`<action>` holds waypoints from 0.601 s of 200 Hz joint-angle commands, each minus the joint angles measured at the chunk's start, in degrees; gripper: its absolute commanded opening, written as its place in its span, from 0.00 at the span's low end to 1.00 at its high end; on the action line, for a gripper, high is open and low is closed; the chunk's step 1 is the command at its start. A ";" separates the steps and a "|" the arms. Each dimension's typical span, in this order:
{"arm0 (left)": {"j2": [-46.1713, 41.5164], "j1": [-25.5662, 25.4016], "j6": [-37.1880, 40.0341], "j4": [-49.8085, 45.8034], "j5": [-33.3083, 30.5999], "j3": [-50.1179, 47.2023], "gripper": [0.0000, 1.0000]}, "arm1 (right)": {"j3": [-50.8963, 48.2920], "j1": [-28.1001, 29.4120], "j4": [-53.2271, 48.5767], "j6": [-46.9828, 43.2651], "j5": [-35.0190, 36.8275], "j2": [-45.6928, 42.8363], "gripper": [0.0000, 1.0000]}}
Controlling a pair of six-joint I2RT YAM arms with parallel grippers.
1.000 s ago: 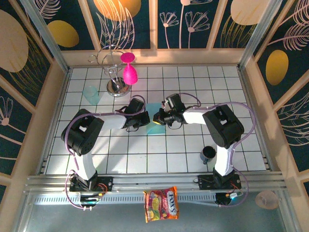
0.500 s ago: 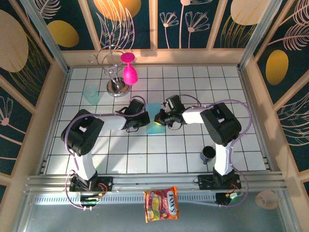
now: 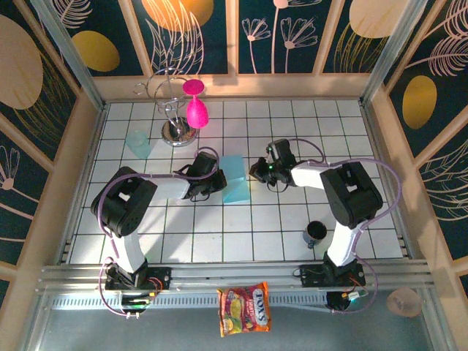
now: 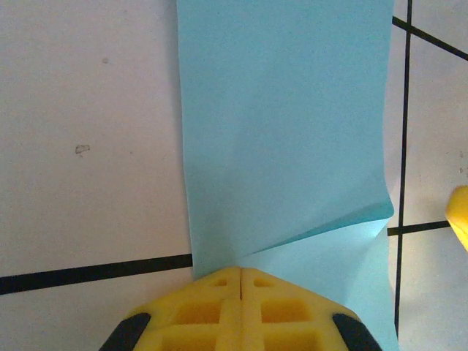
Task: Fold a paper plane with a square sheet of paper (pick it up from the middle)
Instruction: Fold the triangle a second time at the center of the table.
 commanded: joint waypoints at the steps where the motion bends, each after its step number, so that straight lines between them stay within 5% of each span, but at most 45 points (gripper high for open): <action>1: 1.64 0.55 0.81 -9.72 -3.97 -1.13 0.00 | 2.65 3.70 -0.55 -2.24 -0.29 -0.45 0.03; 62: 1.45 0.54 0.92 -10.28 -4.21 -1.41 0.00 | 6.58 5.06 -1.93 -0.78 -0.67 7.69 0.03; 120: 0.65 0.54 1.16 -10.38 -4.56 -2.16 0.00 | 3.84 -2.49 -4.71 -2.05 4.06 6.34 0.02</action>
